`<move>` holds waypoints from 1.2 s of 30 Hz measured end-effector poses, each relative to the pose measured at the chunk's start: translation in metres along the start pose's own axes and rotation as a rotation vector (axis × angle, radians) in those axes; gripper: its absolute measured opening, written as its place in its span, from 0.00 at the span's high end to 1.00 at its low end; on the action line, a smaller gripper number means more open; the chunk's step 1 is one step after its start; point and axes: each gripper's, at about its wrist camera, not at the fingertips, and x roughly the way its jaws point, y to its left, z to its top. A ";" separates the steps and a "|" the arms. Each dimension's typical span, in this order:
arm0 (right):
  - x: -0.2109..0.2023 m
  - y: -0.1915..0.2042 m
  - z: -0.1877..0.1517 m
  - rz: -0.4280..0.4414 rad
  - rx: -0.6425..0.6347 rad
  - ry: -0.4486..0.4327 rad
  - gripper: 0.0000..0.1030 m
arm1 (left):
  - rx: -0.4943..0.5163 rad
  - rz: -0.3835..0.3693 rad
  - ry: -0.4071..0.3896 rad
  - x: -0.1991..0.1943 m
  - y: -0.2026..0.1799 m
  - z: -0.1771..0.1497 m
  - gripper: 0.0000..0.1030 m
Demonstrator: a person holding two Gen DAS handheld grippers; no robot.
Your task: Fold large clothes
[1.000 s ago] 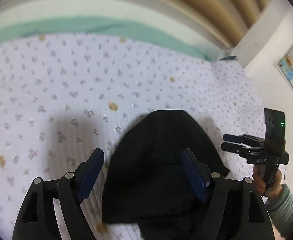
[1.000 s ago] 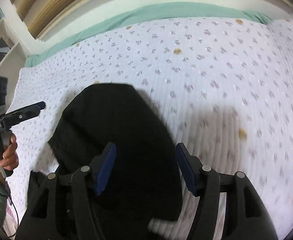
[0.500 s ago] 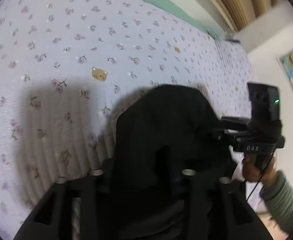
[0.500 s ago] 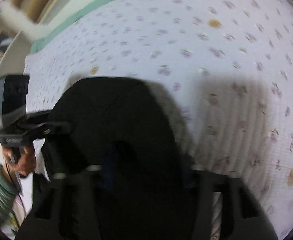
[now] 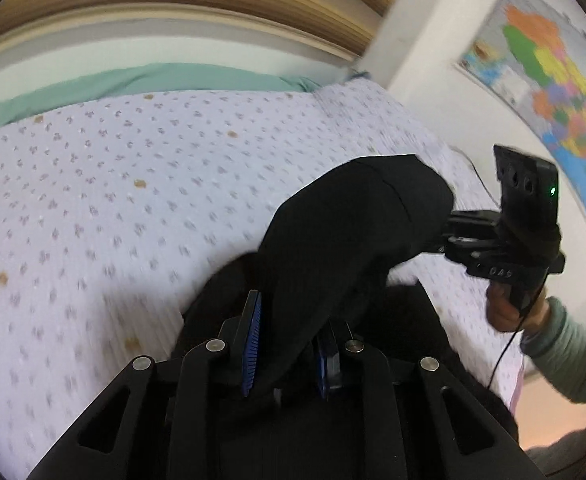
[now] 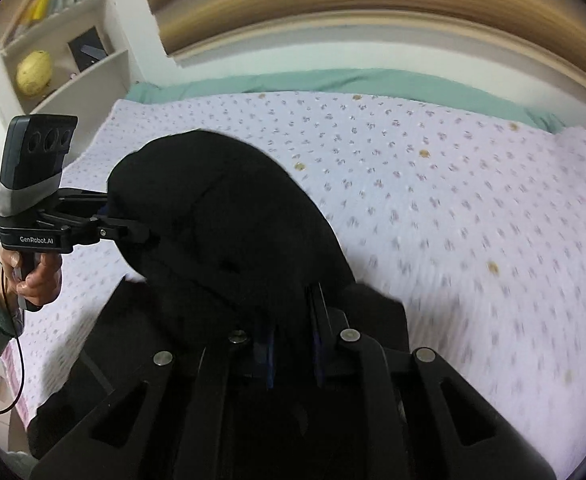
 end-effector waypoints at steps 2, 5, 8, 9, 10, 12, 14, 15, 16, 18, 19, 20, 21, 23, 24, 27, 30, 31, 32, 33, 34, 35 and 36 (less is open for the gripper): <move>-0.022 0.015 -0.024 -0.006 0.006 -0.001 0.84 | 0.022 0.011 0.021 -0.013 -0.026 -0.026 0.78; -0.049 0.036 -0.059 -0.022 0.000 0.004 0.84 | 0.036 0.020 0.044 -0.027 -0.060 -0.063 0.78; -0.065 0.055 -0.095 -0.027 -0.004 0.022 0.84 | 0.033 0.038 0.071 -0.033 -0.083 -0.100 0.78; -0.063 0.060 -0.103 -0.025 0.000 0.032 0.84 | 0.024 0.048 0.086 -0.030 -0.086 -0.113 0.78; -0.063 0.065 -0.116 -0.027 0.002 0.049 0.84 | 0.011 0.058 0.113 -0.024 -0.090 -0.127 0.78; -0.055 0.073 -0.141 -0.045 0.005 0.095 0.84 | -0.009 0.075 0.155 -0.014 -0.092 -0.150 0.77; -0.046 0.080 -0.162 -0.059 0.002 0.135 0.83 | -0.035 0.109 0.209 0.001 -0.092 -0.177 0.73; -0.041 0.081 -0.171 -0.067 0.004 0.159 0.83 | -0.051 0.122 0.231 0.008 -0.091 -0.186 0.71; -0.035 0.082 -0.181 -0.074 0.008 0.193 0.83 | -0.066 0.144 0.261 0.017 -0.092 -0.199 0.69; -0.031 0.083 -0.193 -0.087 0.013 0.229 0.83 | -0.070 0.175 0.288 0.022 -0.094 -0.214 0.68; -0.033 0.083 -0.198 -0.097 0.020 0.244 0.82 | -0.064 0.196 0.287 0.020 -0.097 -0.220 0.67; -0.038 0.082 -0.201 -0.100 0.030 0.252 0.80 | -0.068 0.198 0.283 0.015 -0.099 -0.223 0.65; -0.043 0.080 -0.202 -0.100 0.042 0.257 0.78 | -0.079 0.197 0.279 0.009 -0.100 -0.226 0.64; -0.057 0.070 -0.204 -0.083 0.094 0.273 0.64 | -0.109 0.200 0.266 -0.009 -0.098 -0.228 0.64; -0.065 0.064 -0.203 -0.078 0.118 0.271 0.61 | -0.121 0.200 0.256 -0.018 -0.098 -0.228 0.64; -0.096 0.050 -0.188 -0.047 0.173 0.200 0.59 | -0.140 0.196 0.173 -0.055 -0.100 -0.212 0.64; -0.111 0.049 -0.157 0.007 0.217 0.098 0.37 | -0.155 0.133 0.064 -0.077 -0.106 -0.178 0.61; -0.109 0.052 -0.143 0.024 0.218 0.067 0.30 | -0.174 0.089 0.030 -0.077 -0.107 -0.165 0.60; -0.100 0.056 -0.133 0.017 0.214 0.061 0.29 | -0.196 0.053 0.008 -0.073 -0.106 -0.155 0.60; -0.091 0.067 -0.125 0.000 0.210 0.068 0.29 | -0.215 0.025 0.001 -0.066 -0.104 -0.150 0.59; -0.073 0.072 -0.120 -0.020 0.197 0.091 0.29 | -0.242 -0.006 0.009 -0.051 -0.100 -0.145 0.59; -0.057 0.077 -0.118 -0.029 0.188 0.113 0.29 | -0.261 -0.006 0.027 -0.038 -0.098 -0.146 0.59; -0.041 0.081 -0.121 -0.038 0.184 0.146 0.29 | -0.281 -0.001 0.054 -0.023 -0.095 -0.150 0.59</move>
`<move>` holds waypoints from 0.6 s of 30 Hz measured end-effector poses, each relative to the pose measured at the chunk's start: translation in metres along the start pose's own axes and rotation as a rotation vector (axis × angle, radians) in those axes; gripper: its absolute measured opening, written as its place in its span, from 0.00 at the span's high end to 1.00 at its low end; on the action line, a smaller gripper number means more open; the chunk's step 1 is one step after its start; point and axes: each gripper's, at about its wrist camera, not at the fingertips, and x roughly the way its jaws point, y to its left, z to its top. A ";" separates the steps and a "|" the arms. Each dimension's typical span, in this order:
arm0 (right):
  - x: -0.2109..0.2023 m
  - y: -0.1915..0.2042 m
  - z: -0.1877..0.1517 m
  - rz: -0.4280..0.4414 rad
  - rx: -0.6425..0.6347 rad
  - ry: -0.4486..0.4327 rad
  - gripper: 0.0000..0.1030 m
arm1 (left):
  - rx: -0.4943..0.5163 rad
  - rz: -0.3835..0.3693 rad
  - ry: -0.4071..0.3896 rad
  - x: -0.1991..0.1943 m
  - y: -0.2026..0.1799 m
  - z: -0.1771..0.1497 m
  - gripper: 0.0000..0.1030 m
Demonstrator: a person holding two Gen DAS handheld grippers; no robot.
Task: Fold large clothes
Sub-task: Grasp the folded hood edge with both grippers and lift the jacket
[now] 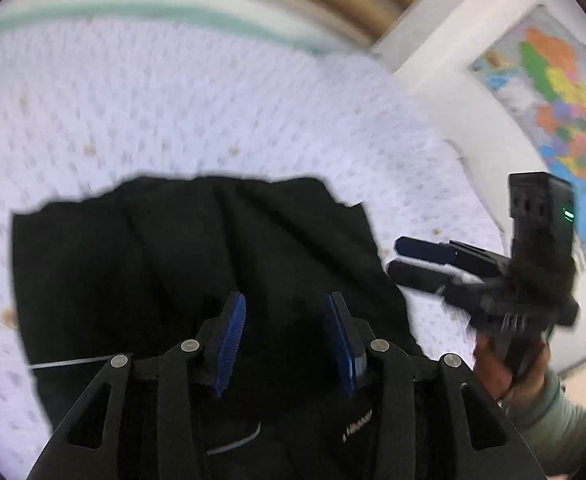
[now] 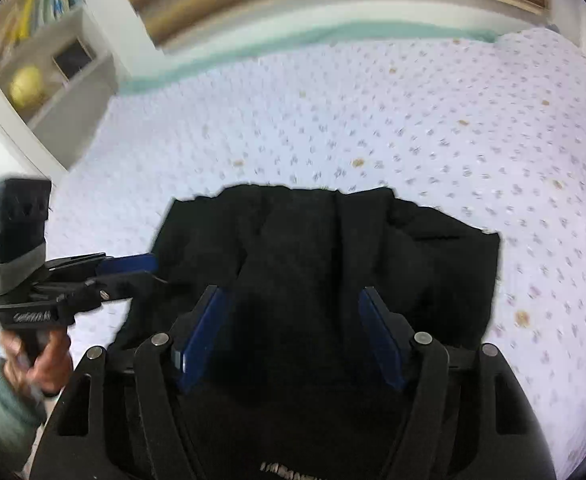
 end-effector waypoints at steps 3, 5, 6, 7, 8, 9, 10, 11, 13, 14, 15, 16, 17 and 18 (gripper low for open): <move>0.061 -0.004 -0.027 -0.050 0.007 0.164 0.30 | -0.031 0.031 0.085 0.042 0.014 -0.019 0.58; 0.087 -0.010 -0.049 -0.071 0.019 0.213 0.30 | -0.077 0.066 0.175 0.073 0.031 -0.039 0.57; 0.092 -0.011 -0.057 -0.077 0.018 0.207 0.30 | -0.098 0.070 0.183 0.081 0.036 -0.047 0.57; 0.094 -0.008 -0.064 -0.095 0.005 0.185 0.30 | -0.109 0.072 0.174 0.083 0.039 -0.052 0.57; 0.092 -0.006 -0.065 -0.106 0.000 0.178 0.30 | -0.112 0.076 0.167 0.082 0.038 -0.053 0.57; 0.089 -0.004 -0.065 -0.110 0.008 0.181 0.30 | -0.114 0.082 0.165 0.080 0.037 -0.052 0.57; 0.083 -0.004 -0.063 -0.095 0.026 0.179 0.30 | -0.105 0.088 0.158 0.075 0.034 -0.048 0.57; 0.075 -0.003 -0.062 -0.077 0.032 0.169 0.31 | -0.092 0.091 0.148 0.069 0.030 -0.049 0.57; 0.051 0.002 -0.063 -0.039 0.023 0.139 0.34 | -0.057 0.090 0.124 0.053 0.021 -0.049 0.57; 0.037 0.007 -0.066 -0.020 0.003 0.114 0.35 | -0.037 0.080 0.111 0.042 0.016 -0.052 0.57; 0.024 0.012 -0.070 -0.012 -0.015 0.093 0.35 | -0.016 0.059 0.096 0.029 0.011 -0.057 0.57; 0.015 0.014 -0.075 -0.015 -0.025 0.082 0.35 | -0.005 0.041 0.083 0.019 0.009 -0.064 0.57; 0.013 0.015 -0.079 -0.022 -0.027 0.078 0.36 | -0.006 0.035 0.073 0.013 0.007 -0.070 0.57; 0.016 0.015 -0.084 -0.029 -0.021 0.085 0.37 | -0.019 0.037 0.069 0.011 0.010 -0.078 0.57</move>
